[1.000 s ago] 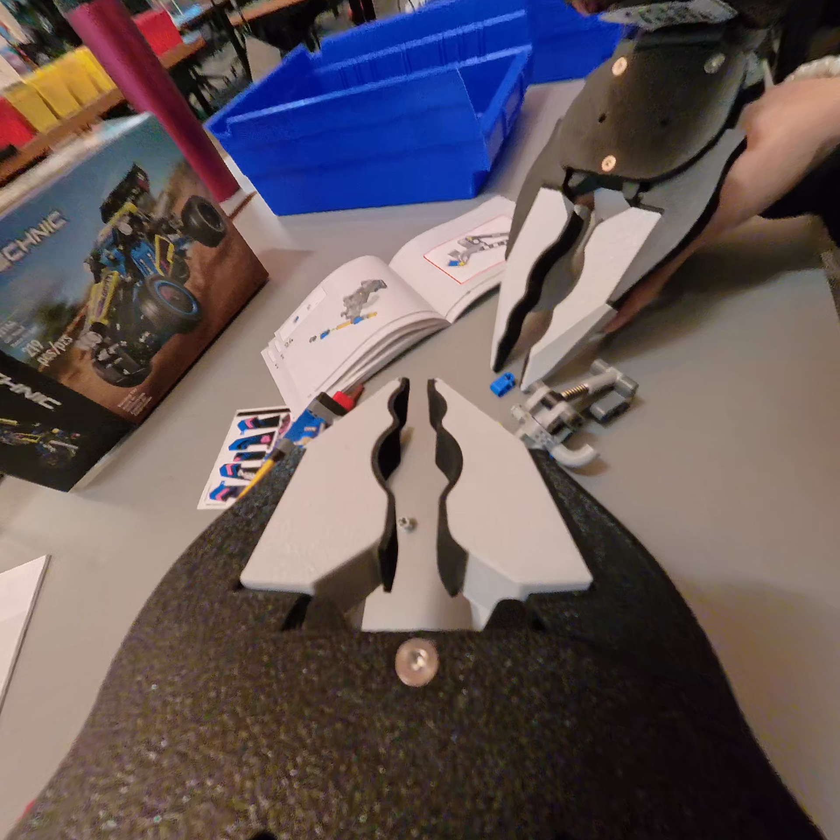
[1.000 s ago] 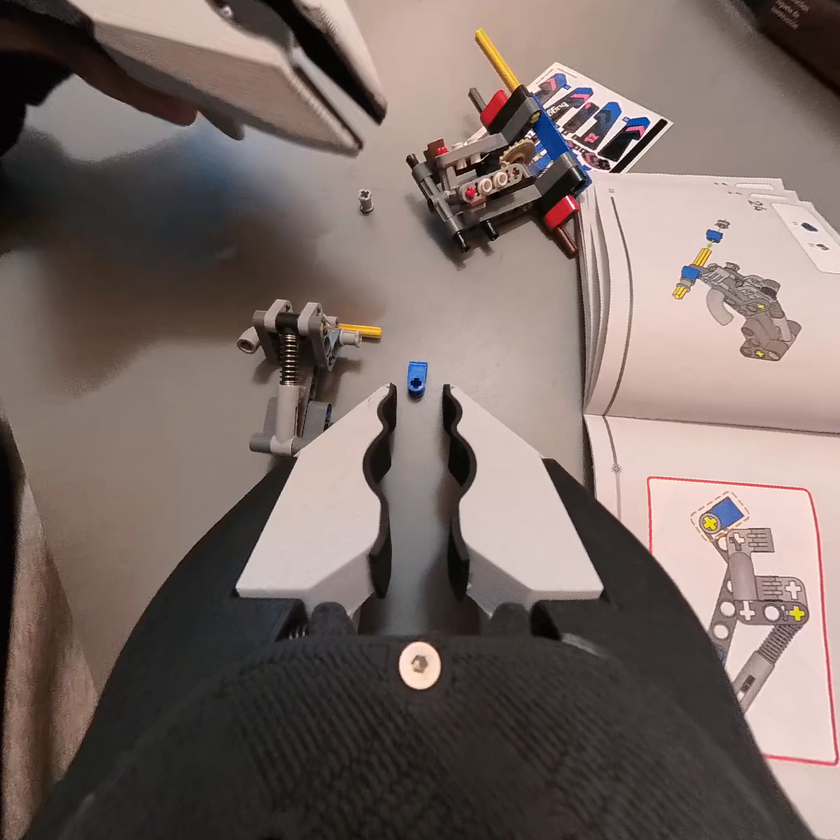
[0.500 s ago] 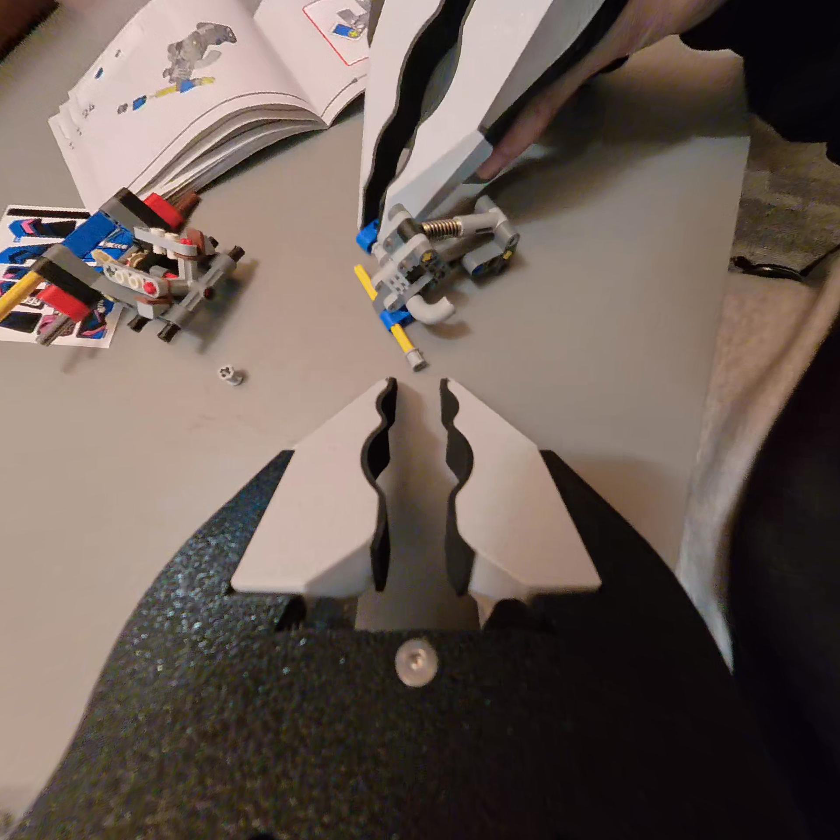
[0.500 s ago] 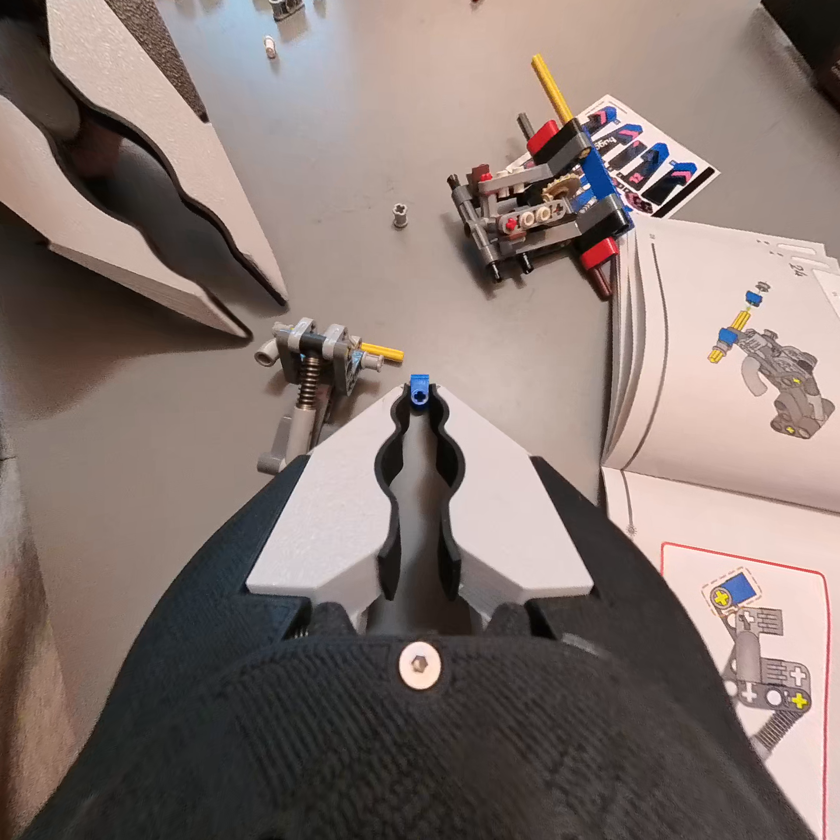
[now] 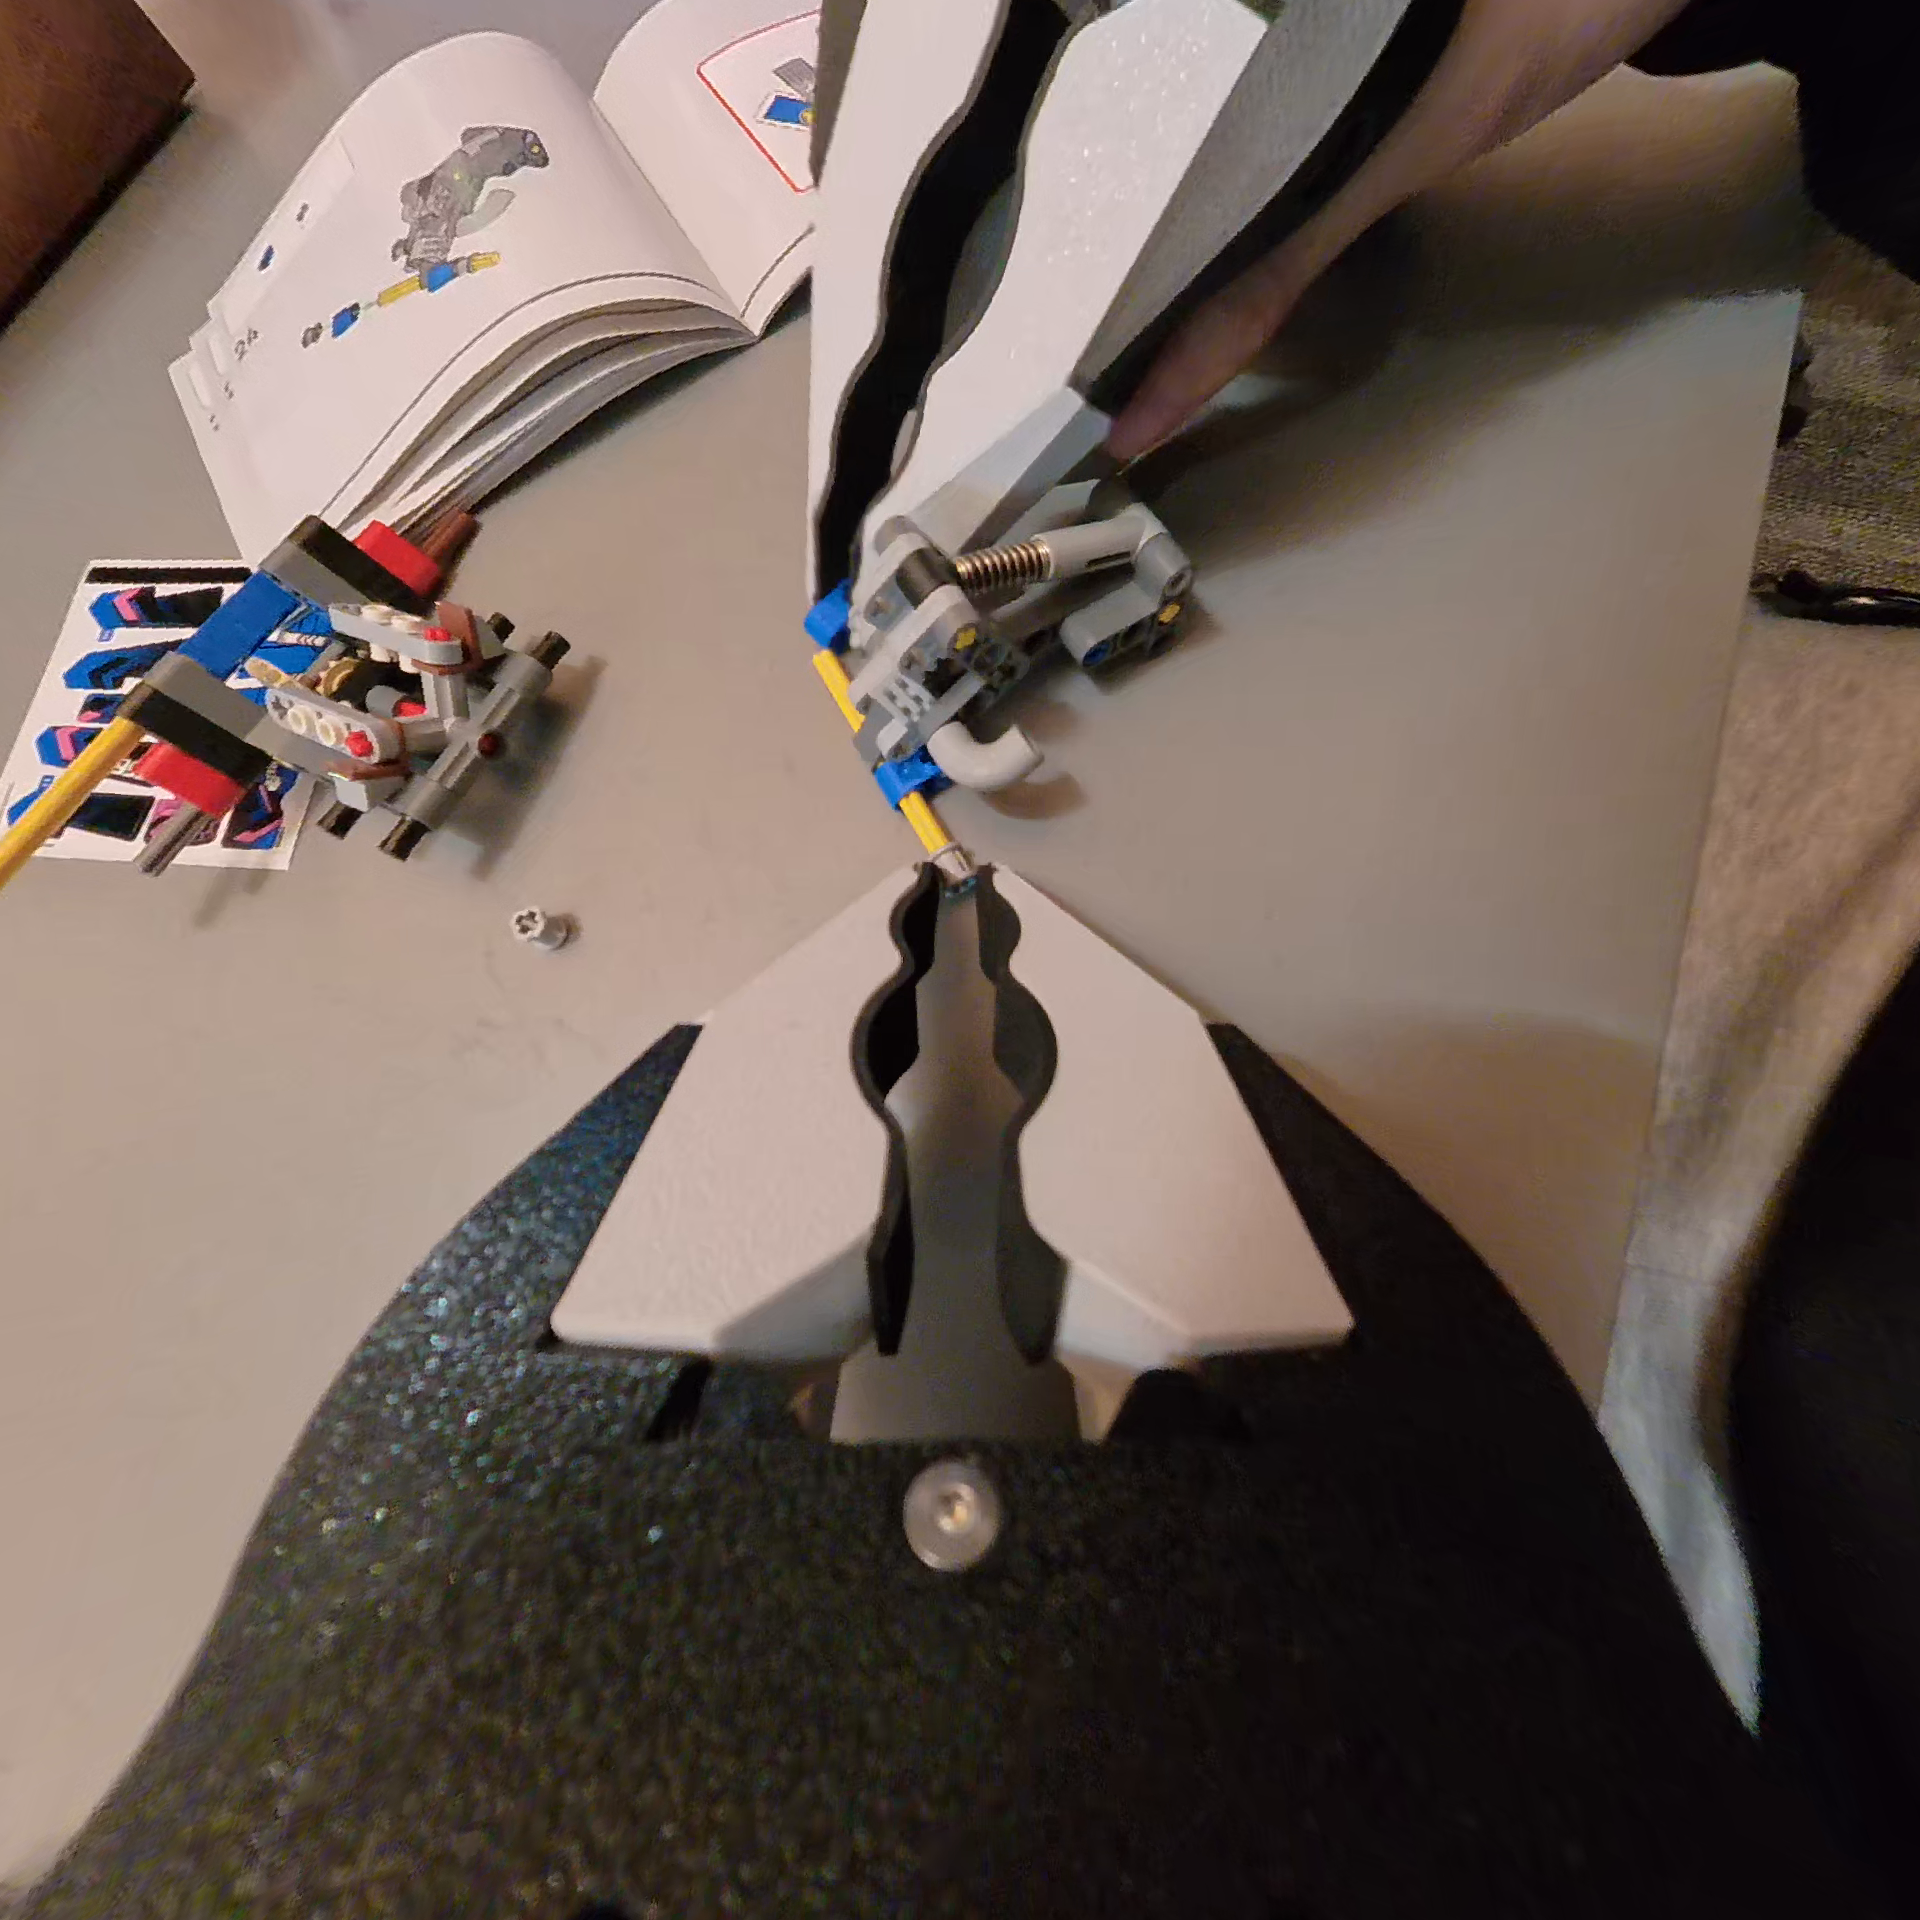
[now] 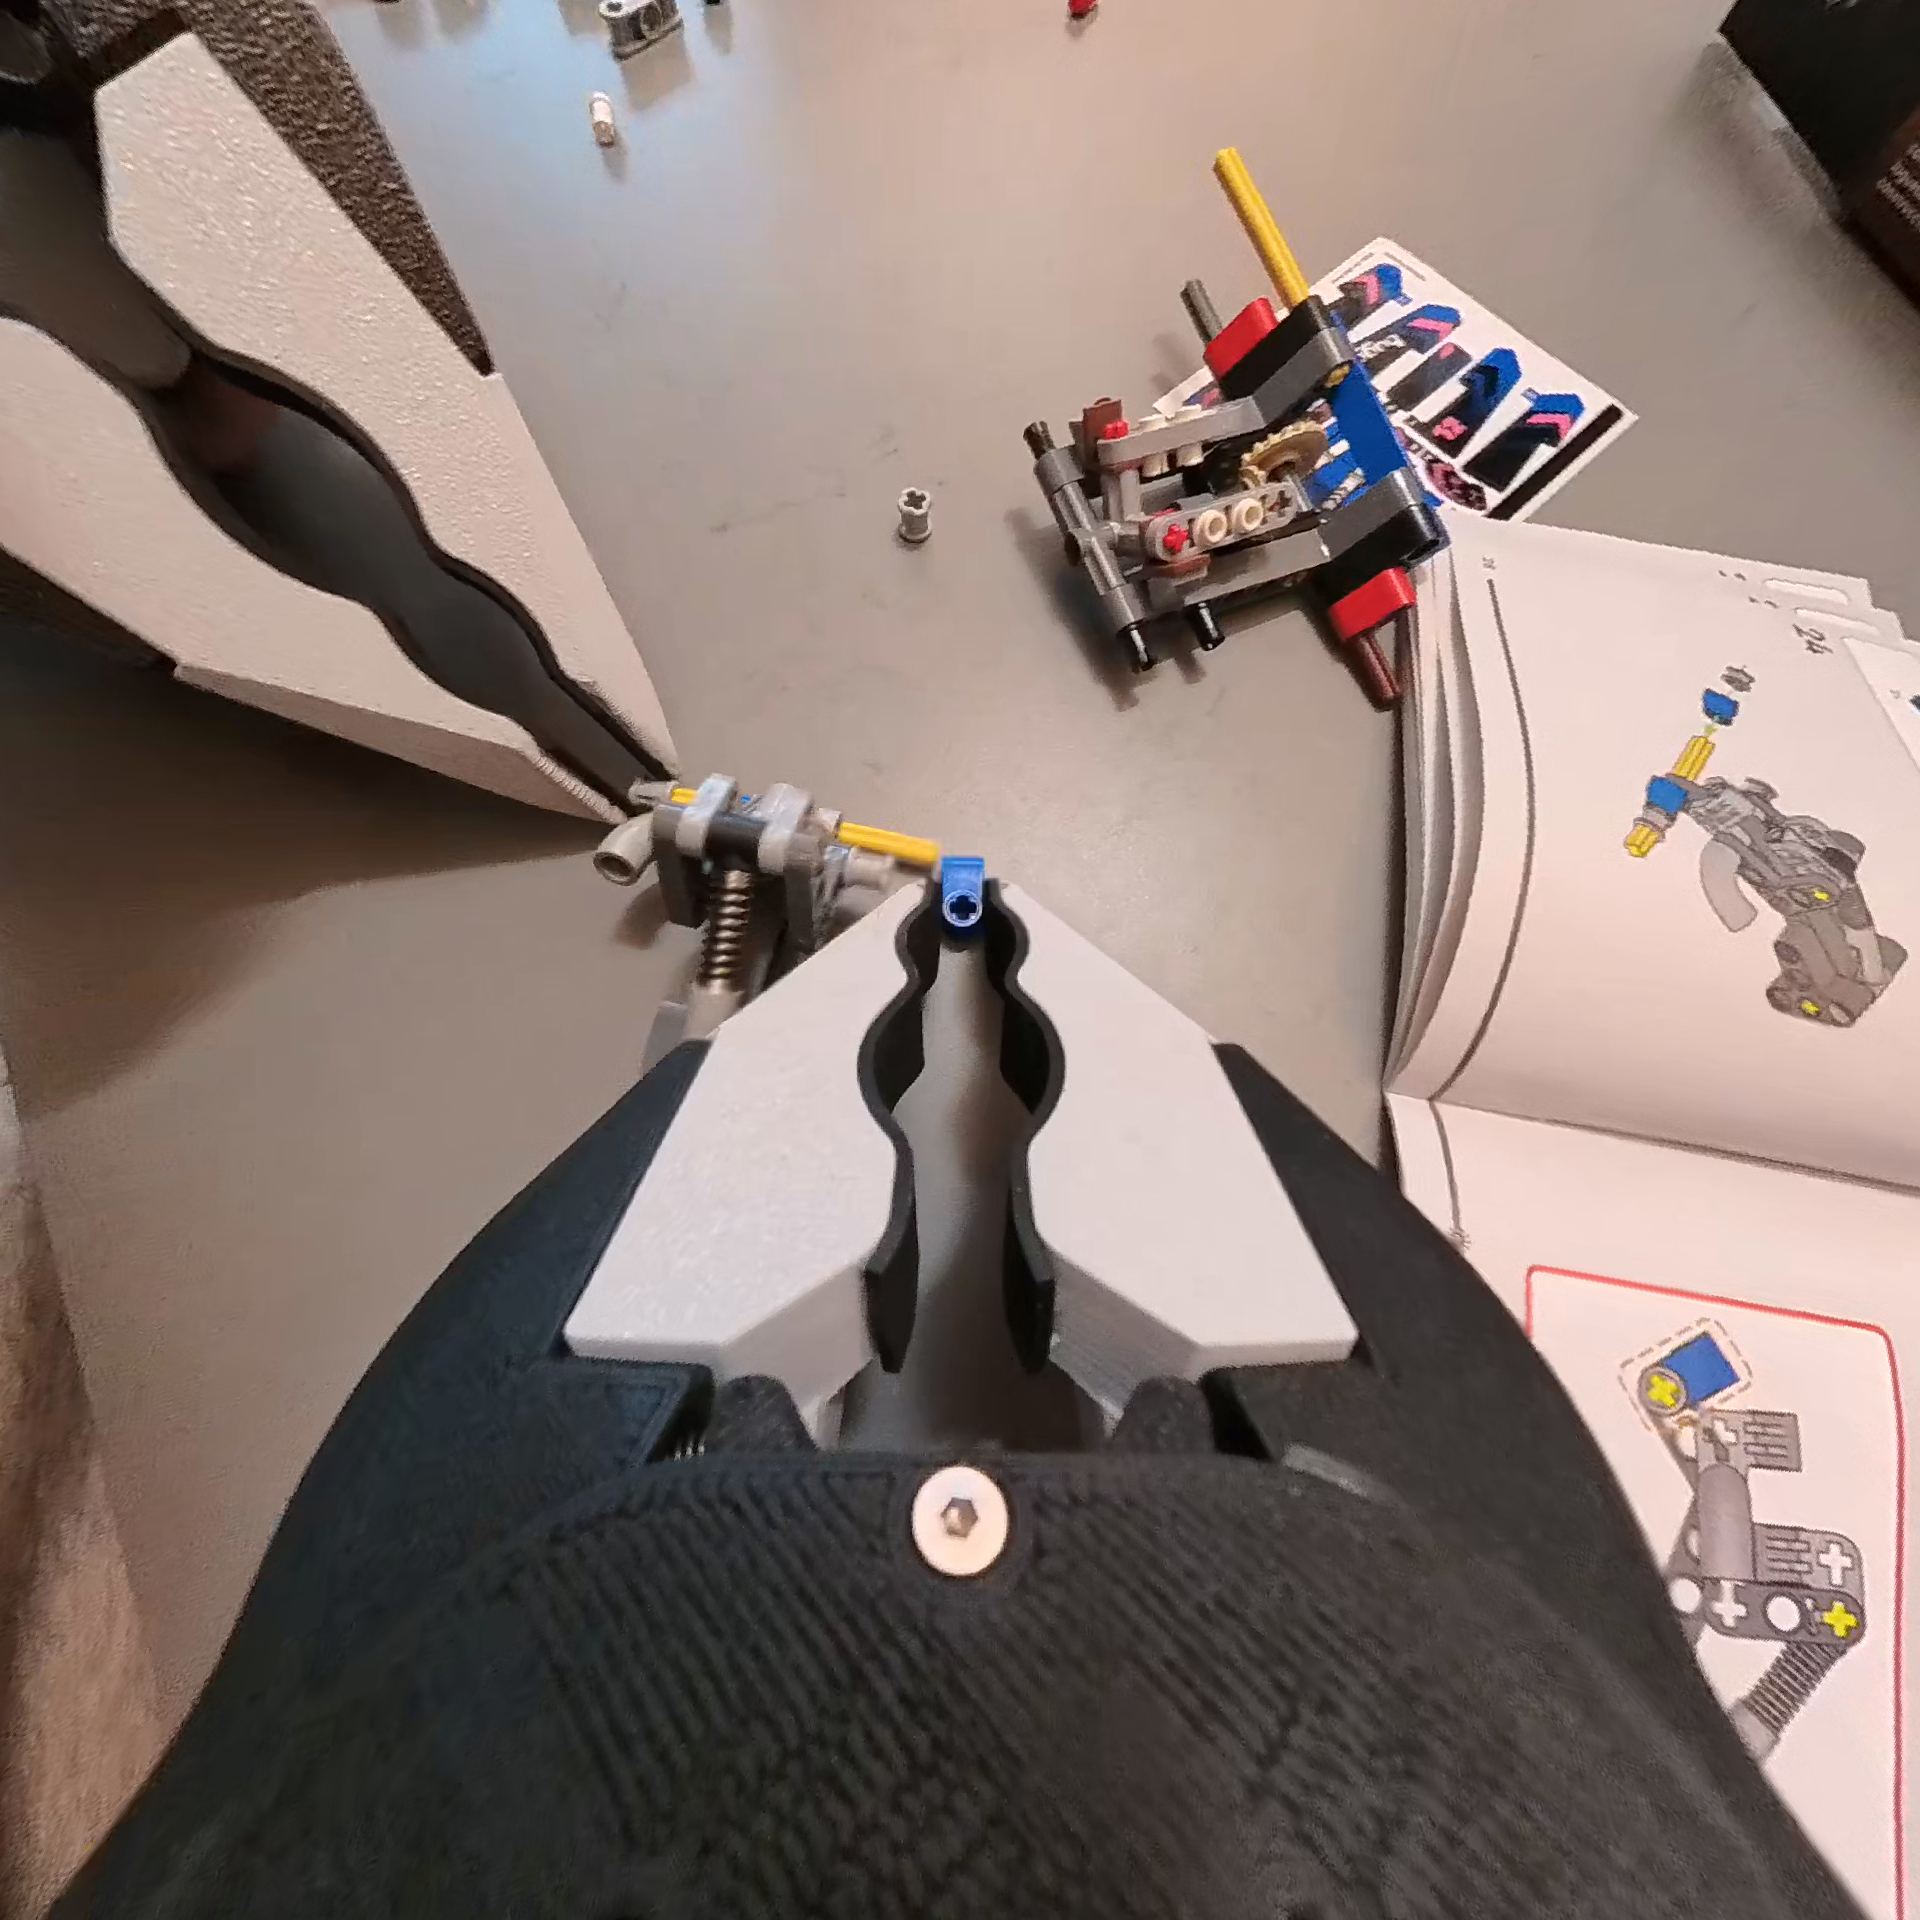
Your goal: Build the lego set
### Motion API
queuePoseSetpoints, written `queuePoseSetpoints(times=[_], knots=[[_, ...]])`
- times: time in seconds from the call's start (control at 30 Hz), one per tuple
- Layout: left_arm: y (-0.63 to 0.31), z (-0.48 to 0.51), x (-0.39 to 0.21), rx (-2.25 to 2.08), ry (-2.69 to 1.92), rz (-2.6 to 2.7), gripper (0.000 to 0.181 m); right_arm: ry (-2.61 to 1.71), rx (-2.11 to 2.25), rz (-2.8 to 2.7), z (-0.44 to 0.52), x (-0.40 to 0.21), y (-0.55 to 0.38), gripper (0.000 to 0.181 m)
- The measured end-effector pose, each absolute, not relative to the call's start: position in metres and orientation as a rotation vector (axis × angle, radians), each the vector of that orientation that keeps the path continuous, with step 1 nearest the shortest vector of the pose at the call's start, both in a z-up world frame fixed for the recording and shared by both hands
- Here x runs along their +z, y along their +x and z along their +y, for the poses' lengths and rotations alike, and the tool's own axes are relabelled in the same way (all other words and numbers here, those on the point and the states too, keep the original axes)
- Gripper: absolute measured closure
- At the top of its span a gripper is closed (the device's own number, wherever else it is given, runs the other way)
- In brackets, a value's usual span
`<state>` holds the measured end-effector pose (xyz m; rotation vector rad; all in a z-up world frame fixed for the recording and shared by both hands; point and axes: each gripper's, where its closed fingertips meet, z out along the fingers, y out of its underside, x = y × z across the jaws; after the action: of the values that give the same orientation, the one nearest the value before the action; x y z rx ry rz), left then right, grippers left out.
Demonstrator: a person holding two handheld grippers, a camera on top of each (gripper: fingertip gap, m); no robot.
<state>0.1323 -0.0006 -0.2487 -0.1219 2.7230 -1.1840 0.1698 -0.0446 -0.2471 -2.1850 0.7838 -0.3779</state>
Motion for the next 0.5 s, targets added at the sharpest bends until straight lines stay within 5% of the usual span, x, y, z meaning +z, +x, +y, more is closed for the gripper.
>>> queuePoseSetpoints(times=[0.5], knots=[[0.1335, -0.0007, -0.2488, -1.186, -0.131, 2.725, 0.177, -2.180, -0.343, 0.772, -0.0509, -0.2467, 0.1695, 0.168]])
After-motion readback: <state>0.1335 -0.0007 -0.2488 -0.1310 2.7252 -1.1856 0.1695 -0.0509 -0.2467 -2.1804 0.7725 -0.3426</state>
